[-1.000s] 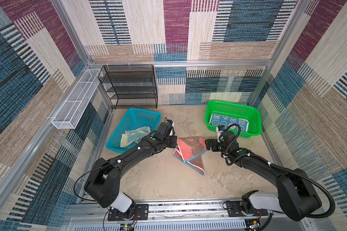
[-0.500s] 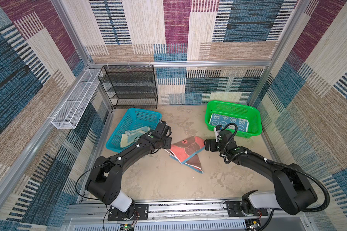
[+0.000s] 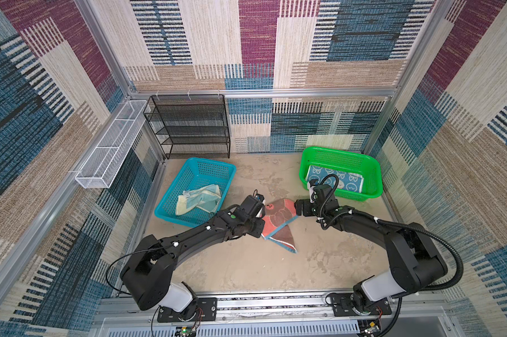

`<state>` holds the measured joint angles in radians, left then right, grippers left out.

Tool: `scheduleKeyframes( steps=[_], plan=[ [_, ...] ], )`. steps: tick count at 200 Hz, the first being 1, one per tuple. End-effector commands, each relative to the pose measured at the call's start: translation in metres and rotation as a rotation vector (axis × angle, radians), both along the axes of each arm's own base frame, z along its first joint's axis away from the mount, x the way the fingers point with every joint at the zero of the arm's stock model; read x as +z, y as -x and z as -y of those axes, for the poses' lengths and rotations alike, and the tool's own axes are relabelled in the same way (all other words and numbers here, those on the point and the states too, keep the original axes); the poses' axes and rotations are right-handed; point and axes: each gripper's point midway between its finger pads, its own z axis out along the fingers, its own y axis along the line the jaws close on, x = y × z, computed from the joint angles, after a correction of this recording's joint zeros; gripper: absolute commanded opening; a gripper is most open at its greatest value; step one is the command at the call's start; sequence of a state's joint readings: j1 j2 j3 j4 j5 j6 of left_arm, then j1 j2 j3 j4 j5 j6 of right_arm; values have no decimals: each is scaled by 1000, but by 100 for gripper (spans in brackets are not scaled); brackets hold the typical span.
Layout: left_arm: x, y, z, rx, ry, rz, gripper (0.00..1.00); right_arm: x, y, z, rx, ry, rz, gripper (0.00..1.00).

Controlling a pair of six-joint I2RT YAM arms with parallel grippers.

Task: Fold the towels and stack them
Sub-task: 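Grasp the pink towel's edges with both grippers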

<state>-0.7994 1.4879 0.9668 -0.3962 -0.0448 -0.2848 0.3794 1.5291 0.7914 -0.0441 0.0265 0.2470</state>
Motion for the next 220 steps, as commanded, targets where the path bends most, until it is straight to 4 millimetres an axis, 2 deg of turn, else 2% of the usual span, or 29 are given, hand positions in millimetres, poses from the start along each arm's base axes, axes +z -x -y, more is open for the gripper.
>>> scheduleKeyframes(
  steps=[1,25,50,98,142,220],
  plan=[
    [2,6,17,-55,18,38,42,0,-4,2,-27,2,-6,100],
    [-1,16,33,-112,18,51,42,-3,-3,3,-27,3,-13,100],
    [-11,17,41,-125,5,32,42,-5,1,2,-15,0,-16,100],
    [-35,12,42,-115,-57,-1,46,-12,8,2,0,2,-34,100],
    [-45,8,46,-112,-70,-14,53,-17,12,2,6,1,-41,100],
    [-65,3,39,-61,-133,-37,50,-21,14,0,20,-3,-55,100]
  ],
)
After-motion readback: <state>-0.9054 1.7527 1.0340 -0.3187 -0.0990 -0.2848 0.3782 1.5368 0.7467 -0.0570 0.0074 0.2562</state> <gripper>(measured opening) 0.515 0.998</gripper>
